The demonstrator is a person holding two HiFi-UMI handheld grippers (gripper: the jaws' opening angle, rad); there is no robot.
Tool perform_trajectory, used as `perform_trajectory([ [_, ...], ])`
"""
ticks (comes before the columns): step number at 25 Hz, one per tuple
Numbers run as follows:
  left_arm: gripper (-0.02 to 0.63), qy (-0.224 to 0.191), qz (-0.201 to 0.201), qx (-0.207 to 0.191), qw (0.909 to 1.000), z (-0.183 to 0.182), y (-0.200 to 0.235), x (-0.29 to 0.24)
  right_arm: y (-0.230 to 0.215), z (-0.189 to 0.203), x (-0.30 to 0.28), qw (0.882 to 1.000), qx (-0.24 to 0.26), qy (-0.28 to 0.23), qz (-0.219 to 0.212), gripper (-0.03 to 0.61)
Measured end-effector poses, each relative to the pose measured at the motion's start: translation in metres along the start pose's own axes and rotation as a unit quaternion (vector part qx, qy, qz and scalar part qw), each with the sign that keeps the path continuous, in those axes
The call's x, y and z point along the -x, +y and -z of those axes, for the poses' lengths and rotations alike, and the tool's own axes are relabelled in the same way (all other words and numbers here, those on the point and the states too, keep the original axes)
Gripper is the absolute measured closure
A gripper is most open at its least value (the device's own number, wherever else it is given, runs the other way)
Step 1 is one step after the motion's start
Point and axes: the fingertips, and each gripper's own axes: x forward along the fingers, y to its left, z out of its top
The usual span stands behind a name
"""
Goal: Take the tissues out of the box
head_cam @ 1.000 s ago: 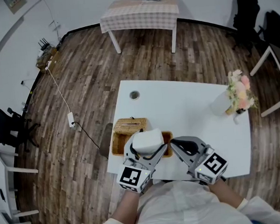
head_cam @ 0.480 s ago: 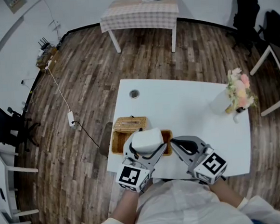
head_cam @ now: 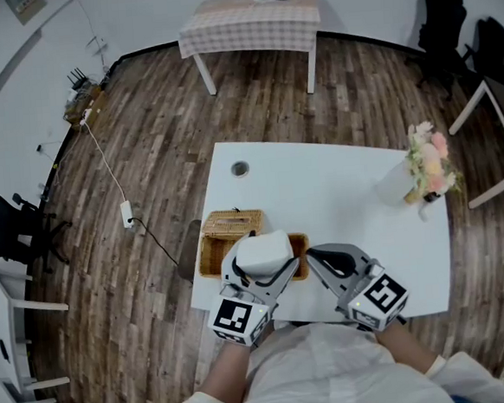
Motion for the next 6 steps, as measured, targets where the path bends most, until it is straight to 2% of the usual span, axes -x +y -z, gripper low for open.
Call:
perform_trajectory([
  [6,0.215,-0.003,-0.002,0.0,1.0,-0.008,-0.0023,-0.0005,0.0008,0.0001,0.0016,1.0,-0.004,0.003,0.002,0.546],
])
